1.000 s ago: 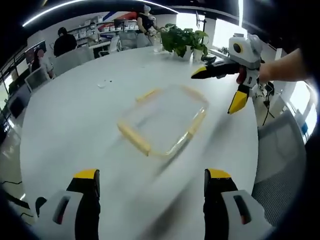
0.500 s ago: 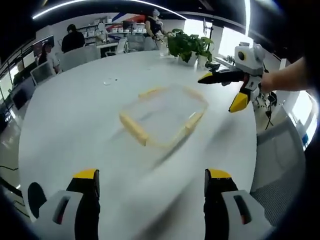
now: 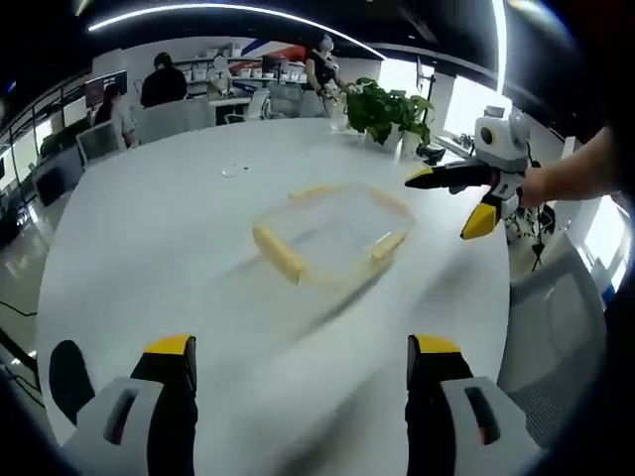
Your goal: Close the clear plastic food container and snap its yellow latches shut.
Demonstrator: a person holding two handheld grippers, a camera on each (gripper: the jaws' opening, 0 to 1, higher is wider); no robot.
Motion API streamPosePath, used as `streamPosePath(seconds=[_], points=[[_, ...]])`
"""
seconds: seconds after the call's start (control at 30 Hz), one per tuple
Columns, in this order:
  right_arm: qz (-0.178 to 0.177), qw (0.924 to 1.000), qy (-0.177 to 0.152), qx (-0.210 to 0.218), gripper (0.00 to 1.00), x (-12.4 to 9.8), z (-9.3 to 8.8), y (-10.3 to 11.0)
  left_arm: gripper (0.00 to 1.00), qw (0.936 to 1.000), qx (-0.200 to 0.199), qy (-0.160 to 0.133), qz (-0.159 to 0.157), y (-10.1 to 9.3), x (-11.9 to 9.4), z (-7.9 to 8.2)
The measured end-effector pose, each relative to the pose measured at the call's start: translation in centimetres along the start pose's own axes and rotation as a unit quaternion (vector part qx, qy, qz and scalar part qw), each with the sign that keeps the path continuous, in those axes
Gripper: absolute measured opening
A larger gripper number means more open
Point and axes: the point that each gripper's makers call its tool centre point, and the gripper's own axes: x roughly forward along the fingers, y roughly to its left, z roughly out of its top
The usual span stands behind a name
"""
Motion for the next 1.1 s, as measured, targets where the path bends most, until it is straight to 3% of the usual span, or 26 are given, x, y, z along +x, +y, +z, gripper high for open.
streamPosePath(seconds=[0.23, 0.6, 0.73, 0.83, 1.1], points=[[-0.001, 0.9999, -0.008, 0.009, 0.91, -0.2, 0.0, 0.4, 0.87, 0.9999, -0.007, -0.007, 0.004, -0.1, -0.5, -0.8], [0.004, 0.9998, -0.011, 0.013, 0.91, -0.7, -0.5, 1.2, 0.85, 0.9962, -0.021, -0.082, 0.016, -0.6, -2.1, 1.0], [0.005, 0.9998, -0.012, 0.013, 0.91, -1.1, -0.7, 1.4, 0.84, 0.9966, -0.022, -0.077, 0.021, -0.8, -2.2, 0.4], [0.006, 0.9998, -0.016, 0.014, 0.91, -1.5, -0.6, 1.7, 0.84, 0.9945, -0.032, -0.098, 0.02, -1.1, -2.7, 0.8], [0.01, 0.9998, -0.016, 0.005, 0.9, -2.1, -1.2, 2.8, 0.84, 0.9927, -0.039, -0.11, 0.031, -1.7, -3.6, 0.6]])
